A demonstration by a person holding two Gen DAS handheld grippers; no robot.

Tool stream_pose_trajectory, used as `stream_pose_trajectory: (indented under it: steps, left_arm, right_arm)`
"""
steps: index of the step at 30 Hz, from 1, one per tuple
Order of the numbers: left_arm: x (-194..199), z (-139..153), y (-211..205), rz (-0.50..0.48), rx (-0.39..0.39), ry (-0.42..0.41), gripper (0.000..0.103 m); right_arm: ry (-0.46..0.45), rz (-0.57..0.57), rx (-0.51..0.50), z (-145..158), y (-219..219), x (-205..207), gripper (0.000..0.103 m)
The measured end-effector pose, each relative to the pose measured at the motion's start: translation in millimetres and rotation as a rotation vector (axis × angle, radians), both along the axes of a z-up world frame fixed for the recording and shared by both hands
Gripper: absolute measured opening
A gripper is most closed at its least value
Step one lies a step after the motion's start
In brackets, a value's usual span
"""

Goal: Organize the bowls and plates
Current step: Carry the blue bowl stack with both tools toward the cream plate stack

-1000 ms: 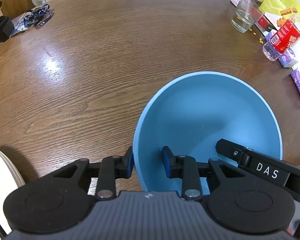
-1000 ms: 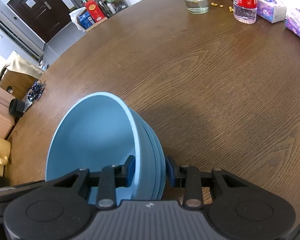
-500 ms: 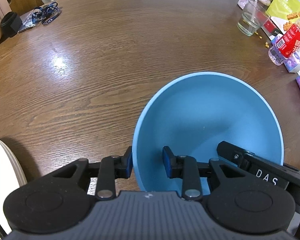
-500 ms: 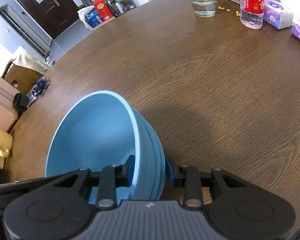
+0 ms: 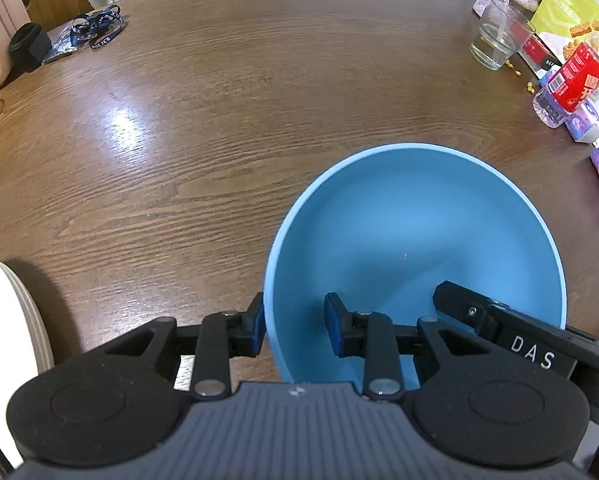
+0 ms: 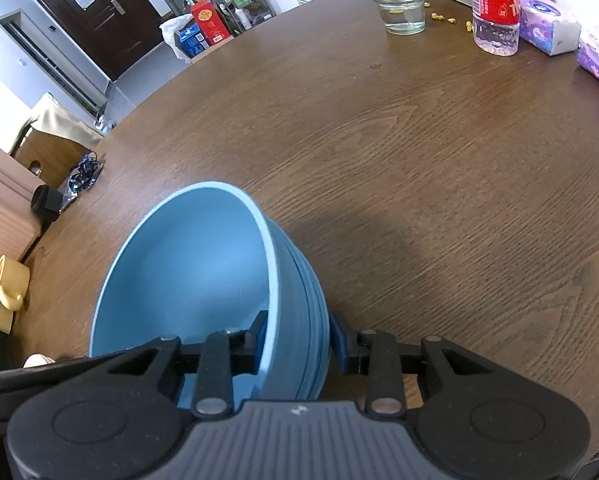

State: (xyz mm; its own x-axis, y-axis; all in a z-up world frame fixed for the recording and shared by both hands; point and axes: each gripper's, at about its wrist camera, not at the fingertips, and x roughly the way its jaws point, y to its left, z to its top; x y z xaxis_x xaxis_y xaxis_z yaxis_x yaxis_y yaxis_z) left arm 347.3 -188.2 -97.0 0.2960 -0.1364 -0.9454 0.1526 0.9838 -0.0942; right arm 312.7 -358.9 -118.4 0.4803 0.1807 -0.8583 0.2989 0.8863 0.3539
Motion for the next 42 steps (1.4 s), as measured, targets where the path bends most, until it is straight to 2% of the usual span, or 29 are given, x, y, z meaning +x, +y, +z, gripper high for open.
stream_pose_trajectory:
  steps: [19, 42]
  left_arm:
    - [-14.6, 5.3, 0.9, 0.021, 0.003, -0.008, 0.031]
    - [-29.8, 21.9, 18.8, 0.086, -0.022, -0.037, 0.03]
  right_arm:
    - [-0.01, 0.016, 0.003, 0.2, -2.5, -9.7, 0.03]
    - [-0.042, 0.079, -0.019, 17.1, 9.3, -14.9, 0.03]
